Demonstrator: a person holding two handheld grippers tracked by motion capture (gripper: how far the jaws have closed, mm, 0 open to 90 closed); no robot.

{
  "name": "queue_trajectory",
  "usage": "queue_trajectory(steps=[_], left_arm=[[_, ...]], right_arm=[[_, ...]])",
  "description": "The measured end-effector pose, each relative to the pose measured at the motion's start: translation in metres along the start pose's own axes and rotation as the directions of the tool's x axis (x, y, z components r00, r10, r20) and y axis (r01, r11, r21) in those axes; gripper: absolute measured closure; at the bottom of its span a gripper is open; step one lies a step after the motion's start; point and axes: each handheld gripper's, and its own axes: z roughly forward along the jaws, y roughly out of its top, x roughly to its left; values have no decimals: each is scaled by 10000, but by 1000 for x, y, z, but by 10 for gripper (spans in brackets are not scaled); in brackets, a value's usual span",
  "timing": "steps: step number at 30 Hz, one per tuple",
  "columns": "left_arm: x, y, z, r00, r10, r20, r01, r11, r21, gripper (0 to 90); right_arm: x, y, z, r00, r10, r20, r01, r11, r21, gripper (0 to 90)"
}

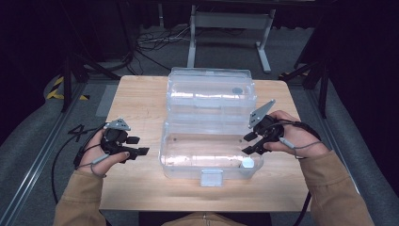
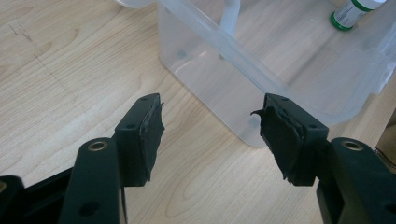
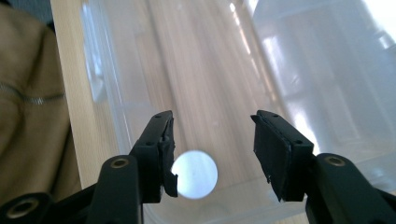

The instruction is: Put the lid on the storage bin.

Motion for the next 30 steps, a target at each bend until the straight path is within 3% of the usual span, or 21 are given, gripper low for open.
queue_trajectory(steps=[6,16,27,30], left_arm=[[-1,-2,1,10000,-42,39,42,10000,28,395],[-5,-7,-2,10000,-57,63,57,10000,-8,395],[-6,-15,-5,9999,-166,28,166,9999,26,395],[-7,-16,-5,9998,-194,4,194,9998,29,395]], right_arm=[[-4,8,-11,9993,217,318,-194,9972,-718,483],[-11,33,-21,9943,445,966,-335,9930,-1134,476],[-27,70,-30,9866,622,1508,-214,9658,-2586,480],[-30,75,-29,9867,628,1498,-215,9646,-2630,480]])
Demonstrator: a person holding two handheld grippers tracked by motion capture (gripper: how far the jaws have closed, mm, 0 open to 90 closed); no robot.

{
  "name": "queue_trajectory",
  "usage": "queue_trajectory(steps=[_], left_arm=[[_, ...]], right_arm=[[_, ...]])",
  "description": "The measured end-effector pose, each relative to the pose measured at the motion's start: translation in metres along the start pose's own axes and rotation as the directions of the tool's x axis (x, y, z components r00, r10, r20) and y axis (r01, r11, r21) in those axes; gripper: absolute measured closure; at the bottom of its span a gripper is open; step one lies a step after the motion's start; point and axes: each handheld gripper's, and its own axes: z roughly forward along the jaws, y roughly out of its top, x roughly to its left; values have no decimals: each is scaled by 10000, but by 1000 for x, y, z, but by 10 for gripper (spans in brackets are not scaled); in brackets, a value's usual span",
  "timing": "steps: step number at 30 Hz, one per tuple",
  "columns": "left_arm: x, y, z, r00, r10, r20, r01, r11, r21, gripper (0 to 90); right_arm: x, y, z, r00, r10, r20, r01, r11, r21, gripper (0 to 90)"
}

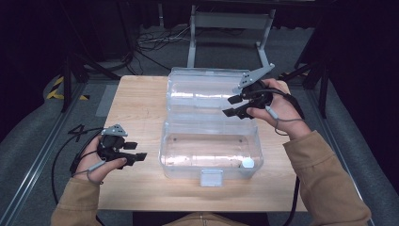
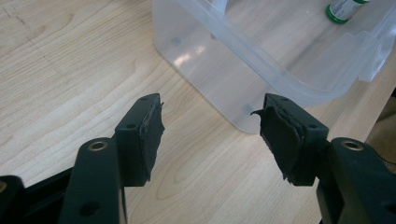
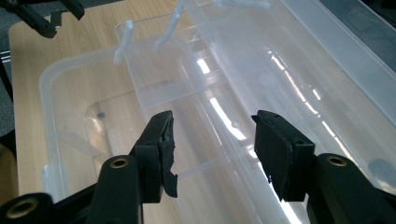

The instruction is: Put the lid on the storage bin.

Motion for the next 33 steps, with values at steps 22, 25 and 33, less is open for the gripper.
queue_trajectory(steps=[22,25,33], left_arm=[[-9,2,5,9996,261,136,-263,9996,119,394],[-11,4,6,9993,369,39,-370,9991,186,394],[-17,8,7,9980,608,180,-610,9981,97,393]], right_arm=[[-34,10,50,9992,245,-304,-240,9996,149,676],[-34,9,52,9991,183,-378,-170,9992,356,718],[-33,9,54,9986,-138,-515,153,9994,298,789]])
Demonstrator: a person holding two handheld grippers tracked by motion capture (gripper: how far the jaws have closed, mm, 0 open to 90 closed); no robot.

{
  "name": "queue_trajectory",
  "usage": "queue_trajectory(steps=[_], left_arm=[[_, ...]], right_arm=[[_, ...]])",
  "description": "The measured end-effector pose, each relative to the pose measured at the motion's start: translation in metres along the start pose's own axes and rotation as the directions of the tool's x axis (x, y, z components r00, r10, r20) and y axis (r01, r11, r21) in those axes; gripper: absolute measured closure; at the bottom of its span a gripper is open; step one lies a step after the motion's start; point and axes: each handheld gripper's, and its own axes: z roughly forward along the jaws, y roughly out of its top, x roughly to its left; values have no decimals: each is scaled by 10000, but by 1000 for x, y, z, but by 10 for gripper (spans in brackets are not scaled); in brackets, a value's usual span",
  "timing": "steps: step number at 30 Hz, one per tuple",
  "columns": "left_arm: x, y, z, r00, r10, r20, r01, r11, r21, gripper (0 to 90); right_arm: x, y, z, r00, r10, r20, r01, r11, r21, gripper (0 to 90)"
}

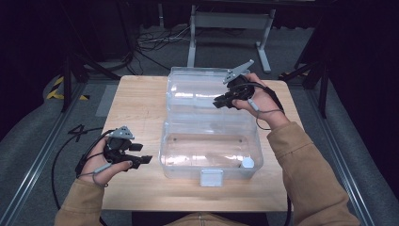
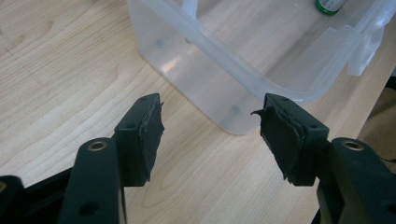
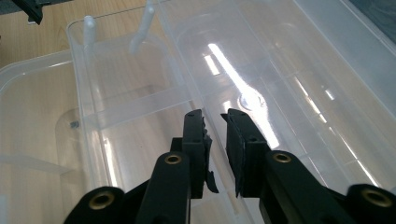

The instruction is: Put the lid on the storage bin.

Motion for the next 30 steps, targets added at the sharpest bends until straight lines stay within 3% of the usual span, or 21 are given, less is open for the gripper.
queue_trajectory(steps=[6,14,22,28,30], left_arm=[[-12,9,1,9984,455,330,-447,9987,-239,395],[-34,24,13,9876,1284,903,-1231,9905,-614,400],[-49,32,35,9721,1799,1502,-1747,9835,-477,418],[-57,34,54,9500,2246,2171,-2206,9744,-429,476],[-58,34,55,9470,2310,2231,-2281,9729,-387,484]], right_arm=[[2,2,0,9997,-235,22,235,9996,125,806],[4,1,0,9997,-241,26,241,9997,70,815],[4,1,0,9996,-270,37,269,9996,64,817],[5,0,0,9997,-231,61,231,9997,5,817],[4,0,0,9997,-233,60,233,9997,-4,818]])
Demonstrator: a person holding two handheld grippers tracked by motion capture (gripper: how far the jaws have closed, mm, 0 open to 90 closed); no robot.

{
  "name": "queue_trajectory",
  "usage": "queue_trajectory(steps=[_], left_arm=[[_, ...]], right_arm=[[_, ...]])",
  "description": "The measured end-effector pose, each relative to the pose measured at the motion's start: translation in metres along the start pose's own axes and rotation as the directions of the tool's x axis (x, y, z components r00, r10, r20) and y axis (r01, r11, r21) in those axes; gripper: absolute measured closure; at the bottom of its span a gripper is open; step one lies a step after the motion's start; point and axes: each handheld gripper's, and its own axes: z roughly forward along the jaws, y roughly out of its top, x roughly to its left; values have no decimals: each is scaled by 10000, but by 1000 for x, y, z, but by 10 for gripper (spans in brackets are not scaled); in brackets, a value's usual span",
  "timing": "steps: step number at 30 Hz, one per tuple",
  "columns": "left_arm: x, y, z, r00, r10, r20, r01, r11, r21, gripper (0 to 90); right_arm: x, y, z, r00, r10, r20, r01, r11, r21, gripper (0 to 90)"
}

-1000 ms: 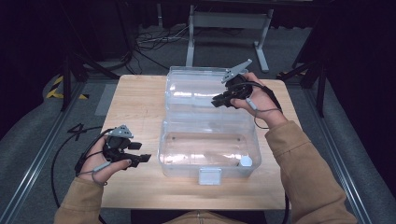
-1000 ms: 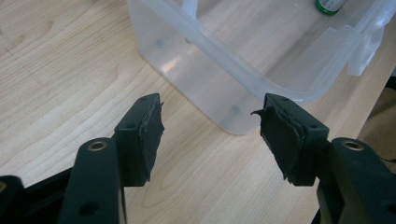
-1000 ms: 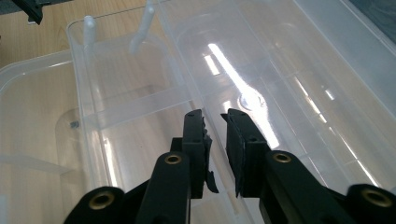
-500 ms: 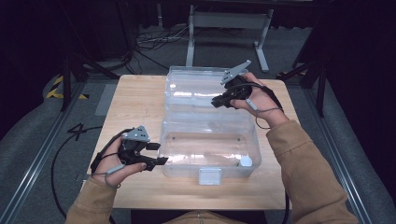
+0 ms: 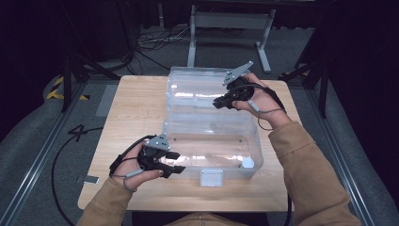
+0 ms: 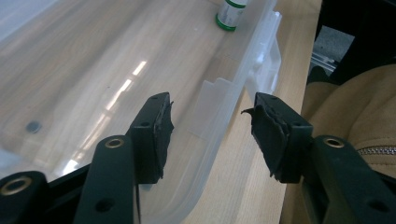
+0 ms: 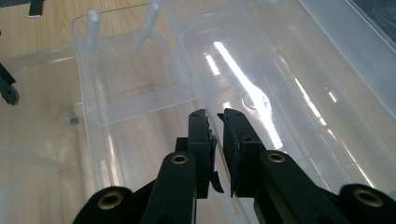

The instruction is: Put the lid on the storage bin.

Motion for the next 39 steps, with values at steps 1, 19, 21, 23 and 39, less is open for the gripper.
queue_trajectory(steps=[1,19,21,23,39], left_arm=[[0,0,2,10000,9,12,-9,10000,48,486],[2,-2,27,9999,1,123,-18,9905,1378,736],[2,-3,26,9999,-16,147,-4,9906,1366,737],[2,-3,27,9999,37,109,-52,9901,1402,739],[2,-3,27,9999,-15,118,-2,9899,1418,741]], right_arm=[[0,0,0,10000,17,-8,-17,10000,0,818],[0,-2,0,9997,225,-54,-226,9997,-130,817],[0,-2,0,9997,217,-57,-218,9997,-134,817],[0,-2,0,9998,212,-55,-213,9997,-136,817],[8,-6,-3,9998,6,186,1,9993,-366,828]])
